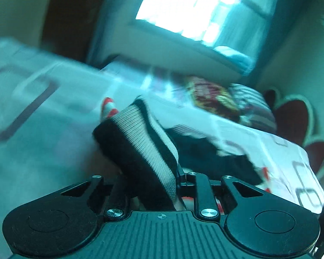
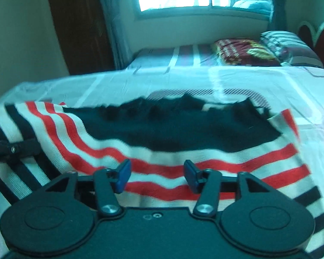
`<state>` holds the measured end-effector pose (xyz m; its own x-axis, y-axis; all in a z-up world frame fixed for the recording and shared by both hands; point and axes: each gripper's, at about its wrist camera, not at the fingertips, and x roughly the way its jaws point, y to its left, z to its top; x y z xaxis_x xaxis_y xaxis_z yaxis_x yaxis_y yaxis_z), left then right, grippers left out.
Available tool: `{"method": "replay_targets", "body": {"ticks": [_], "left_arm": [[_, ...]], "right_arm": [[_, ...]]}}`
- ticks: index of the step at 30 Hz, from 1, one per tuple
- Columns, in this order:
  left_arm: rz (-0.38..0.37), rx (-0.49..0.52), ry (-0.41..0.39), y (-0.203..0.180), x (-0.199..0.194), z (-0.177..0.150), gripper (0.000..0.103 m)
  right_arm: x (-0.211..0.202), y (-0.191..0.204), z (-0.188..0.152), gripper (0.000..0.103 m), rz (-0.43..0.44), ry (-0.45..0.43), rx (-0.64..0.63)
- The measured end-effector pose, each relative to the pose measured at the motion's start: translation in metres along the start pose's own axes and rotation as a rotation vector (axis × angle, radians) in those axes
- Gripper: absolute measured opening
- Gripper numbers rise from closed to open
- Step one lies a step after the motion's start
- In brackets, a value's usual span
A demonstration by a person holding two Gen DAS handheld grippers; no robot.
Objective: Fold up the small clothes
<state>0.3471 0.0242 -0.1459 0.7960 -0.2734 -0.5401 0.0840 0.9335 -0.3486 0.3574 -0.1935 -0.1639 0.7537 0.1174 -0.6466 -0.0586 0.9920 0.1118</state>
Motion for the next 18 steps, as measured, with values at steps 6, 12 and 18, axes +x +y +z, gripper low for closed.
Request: {"method": "replay_targets", "body": {"ticks": [6, 12, 18], "left_arm": [[-0.149, 0.263, -0.011, -0.086, 0.013, -0.002, 0.021], [-0.224, 0.443, 0.151, -0.150, 0.049, -0.042, 0.022], [-0.241, 0.533, 0.165, -0.172, 0.033, -0.048, 0.059]], "right_arm": [[-0.031, -0.059, -0.004, 0.054, -0.088, -0.032, 0.093], [-0.057, -0.120, -0.022, 0.054, -0.178, -0.026, 0.191], [-0.078, -0.148, -0.032, 0.056, -0.184, -0.042, 0.241]]}}
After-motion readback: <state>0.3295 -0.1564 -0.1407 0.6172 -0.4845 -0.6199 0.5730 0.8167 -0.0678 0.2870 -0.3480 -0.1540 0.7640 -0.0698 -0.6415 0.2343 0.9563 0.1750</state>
